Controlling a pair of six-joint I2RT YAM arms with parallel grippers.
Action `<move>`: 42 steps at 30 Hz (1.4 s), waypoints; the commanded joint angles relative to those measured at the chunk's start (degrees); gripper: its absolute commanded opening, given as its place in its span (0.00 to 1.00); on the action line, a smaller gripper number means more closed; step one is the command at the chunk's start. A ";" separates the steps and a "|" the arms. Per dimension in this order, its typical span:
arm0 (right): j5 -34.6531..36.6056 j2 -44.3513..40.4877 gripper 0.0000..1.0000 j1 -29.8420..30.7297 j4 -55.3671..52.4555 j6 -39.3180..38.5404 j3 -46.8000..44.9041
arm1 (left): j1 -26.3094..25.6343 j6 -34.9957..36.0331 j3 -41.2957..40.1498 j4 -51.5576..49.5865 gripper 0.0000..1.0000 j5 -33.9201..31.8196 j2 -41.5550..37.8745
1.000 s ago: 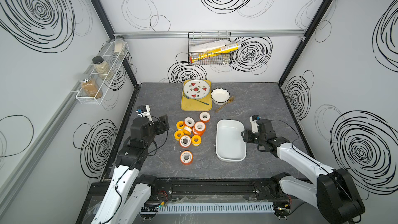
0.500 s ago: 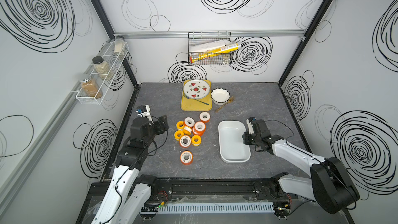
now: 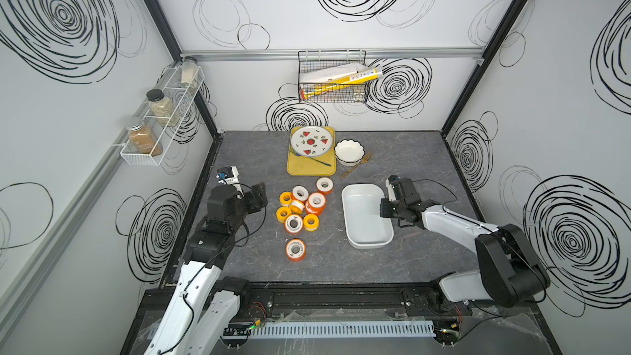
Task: Put the sealing tape into the storage box
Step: Adjust the storage box at the center of the board.
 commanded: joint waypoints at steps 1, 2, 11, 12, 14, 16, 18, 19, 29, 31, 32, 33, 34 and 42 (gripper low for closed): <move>-0.83 1.66 0.00 0.48 2.23 1.40 2.61 | 0.64 0.87 0.02 0.83 0.83 0.72 0.17; -0.75 2.12 0.00 0.60 2.40 1.50 3.02 | 0.60 0.85 0.02 0.83 0.83 0.73 0.24; -1.61 3.31 0.24 0.88 2.29 1.93 3.80 | 0.59 0.99 0.04 0.83 0.83 0.99 0.88; -1.70 3.10 0.26 0.94 2.31 2.02 3.81 | 0.60 1.00 0.02 0.79 0.83 0.99 0.88; -1.71 2.38 0.28 0.97 2.07 2.28 3.73 | 0.61 1.00 0.02 0.75 0.83 1.07 0.88; -1.85 1.84 0.29 0.96 1.93 2.59 3.56 | 0.60 0.98 0.02 0.80 0.83 1.08 0.88; -2.54 0.98 0.29 1.03 1.82 2.91 3.30 | 0.59 1.00 -0.04 0.78 0.83 1.08 0.87; -2.90 0.42 0.30 1.06 1.73 3.15 3.13 | 0.59 0.98 -0.07 0.74 0.83 1.08 0.95; 2.48 -11.41 0.46 1.23 -0.45 2.51 0.82 | 0.60 0.97 -0.11 0.83 0.83 1.60 1.23; 5.74 -14.93 0.49 1.25 0.95 2.18 -1.27 | 0.59 1.00 -0.16 0.83 0.83 1.60 1.39; 7.07 -16.62 0.51 1.23 2.49 1.42 -2.71 | 0.59 0.97 -0.16 0.83 0.83 1.69 1.36; 8.36 -18.51 0.52 1.23 4.25 0.93 -4.33 | 0.59 0.95 -0.15 0.78 0.83 1.74 1.43; 9.96 -20.38 0.53 1.25 6.11 0.84 -6.29 | 0.60 0.96 -0.16 0.74 0.83 1.78 1.49; 19.11 -32.98 0.61 1.27 19.34 1.09 -19.99 | 0.34 0.96 -0.33 0.76 0.83 1.95 1.58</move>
